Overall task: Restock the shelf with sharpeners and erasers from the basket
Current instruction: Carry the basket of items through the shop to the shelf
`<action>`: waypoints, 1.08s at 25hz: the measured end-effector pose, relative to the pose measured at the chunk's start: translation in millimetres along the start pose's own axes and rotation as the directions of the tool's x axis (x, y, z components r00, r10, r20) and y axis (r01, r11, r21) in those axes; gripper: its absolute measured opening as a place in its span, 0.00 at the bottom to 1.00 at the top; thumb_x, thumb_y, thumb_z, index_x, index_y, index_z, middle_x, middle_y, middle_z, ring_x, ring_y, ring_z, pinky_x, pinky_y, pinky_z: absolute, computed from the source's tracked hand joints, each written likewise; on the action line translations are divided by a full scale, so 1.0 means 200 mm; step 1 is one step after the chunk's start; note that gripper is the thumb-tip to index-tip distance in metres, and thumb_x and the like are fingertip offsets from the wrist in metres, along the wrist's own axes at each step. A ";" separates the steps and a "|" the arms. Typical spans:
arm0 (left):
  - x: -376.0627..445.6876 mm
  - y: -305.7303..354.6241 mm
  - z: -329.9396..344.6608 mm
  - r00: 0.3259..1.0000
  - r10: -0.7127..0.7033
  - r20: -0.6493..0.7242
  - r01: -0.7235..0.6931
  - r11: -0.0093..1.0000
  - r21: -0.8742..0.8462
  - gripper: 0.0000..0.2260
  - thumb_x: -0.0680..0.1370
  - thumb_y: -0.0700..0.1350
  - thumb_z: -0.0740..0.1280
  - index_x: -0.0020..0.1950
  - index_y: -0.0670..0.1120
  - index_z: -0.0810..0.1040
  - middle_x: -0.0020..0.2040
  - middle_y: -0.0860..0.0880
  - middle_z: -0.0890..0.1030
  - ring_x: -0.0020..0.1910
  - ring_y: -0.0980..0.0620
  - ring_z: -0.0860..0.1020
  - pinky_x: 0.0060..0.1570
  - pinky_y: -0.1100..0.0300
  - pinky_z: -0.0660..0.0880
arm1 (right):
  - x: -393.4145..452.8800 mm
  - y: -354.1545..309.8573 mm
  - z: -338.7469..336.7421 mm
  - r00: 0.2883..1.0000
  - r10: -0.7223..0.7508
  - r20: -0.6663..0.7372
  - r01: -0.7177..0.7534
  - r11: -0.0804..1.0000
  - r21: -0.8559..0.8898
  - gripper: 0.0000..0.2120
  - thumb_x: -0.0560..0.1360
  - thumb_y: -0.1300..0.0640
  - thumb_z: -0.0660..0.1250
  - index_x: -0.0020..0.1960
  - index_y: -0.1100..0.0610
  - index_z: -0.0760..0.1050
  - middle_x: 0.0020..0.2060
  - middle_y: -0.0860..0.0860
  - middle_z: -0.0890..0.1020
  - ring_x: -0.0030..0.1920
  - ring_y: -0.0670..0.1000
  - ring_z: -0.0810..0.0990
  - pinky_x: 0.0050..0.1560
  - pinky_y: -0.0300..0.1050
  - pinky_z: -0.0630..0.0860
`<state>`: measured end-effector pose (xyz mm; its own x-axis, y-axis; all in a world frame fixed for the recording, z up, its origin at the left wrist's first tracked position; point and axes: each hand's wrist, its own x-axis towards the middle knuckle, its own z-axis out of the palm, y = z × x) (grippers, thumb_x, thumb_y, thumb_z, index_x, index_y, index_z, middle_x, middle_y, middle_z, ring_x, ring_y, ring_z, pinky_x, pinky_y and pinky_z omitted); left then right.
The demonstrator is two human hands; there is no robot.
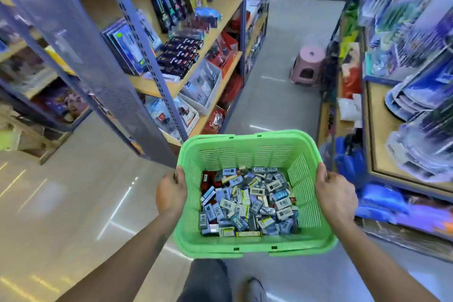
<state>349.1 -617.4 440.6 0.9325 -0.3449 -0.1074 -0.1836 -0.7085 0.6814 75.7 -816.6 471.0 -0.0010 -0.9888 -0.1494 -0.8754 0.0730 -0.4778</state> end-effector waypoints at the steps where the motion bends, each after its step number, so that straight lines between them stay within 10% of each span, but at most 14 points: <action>1: 0.07 0.08 0.06 0.999 0.021 0.026 -0.021 1.000 -0.002 0.21 0.84 0.51 0.57 0.35 0.40 0.68 0.32 0.41 0.73 0.35 0.39 0.73 0.34 0.52 0.64 | 0.08 0.00 -0.01 1.000 0.026 -0.013 -0.026 1.000 0.010 0.30 0.81 0.37 0.49 0.51 0.59 0.79 0.49 0.65 0.82 0.52 0.65 0.80 0.50 0.55 0.74; 14: 1.32 1.08 0.83 0.939 0.195 0.285 -0.206 0.978 0.011 0.20 0.84 0.54 0.56 0.40 0.41 0.74 0.32 0.42 0.76 0.30 0.44 0.74 0.29 0.57 0.65 | 1.13 -0.51 0.12 0.932 0.350 -0.095 -0.337 0.933 0.125 0.29 0.81 0.39 0.50 0.39 0.60 0.76 0.43 0.64 0.81 0.45 0.64 0.79 0.43 0.51 0.69; 27: 2.40 2.08 1.73 0.950 0.186 0.252 -0.201 0.979 0.034 0.22 0.83 0.57 0.55 0.43 0.40 0.74 0.34 0.41 0.78 0.32 0.42 0.77 0.33 0.55 0.71 | 2.76 -1.06 0.24 0.953 0.276 -0.126 -0.261 0.957 0.124 0.31 0.82 0.40 0.50 0.51 0.64 0.80 0.49 0.67 0.82 0.51 0.65 0.80 0.50 0.53 0.74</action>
<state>613.3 -1290.8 421.0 0.7729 -0.6147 -0.1573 -0.3781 -0.6454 0.6637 284.9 -1371.2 447.7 -0.3037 -0.9384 -0.1649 -0.7779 0.3441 -0.5257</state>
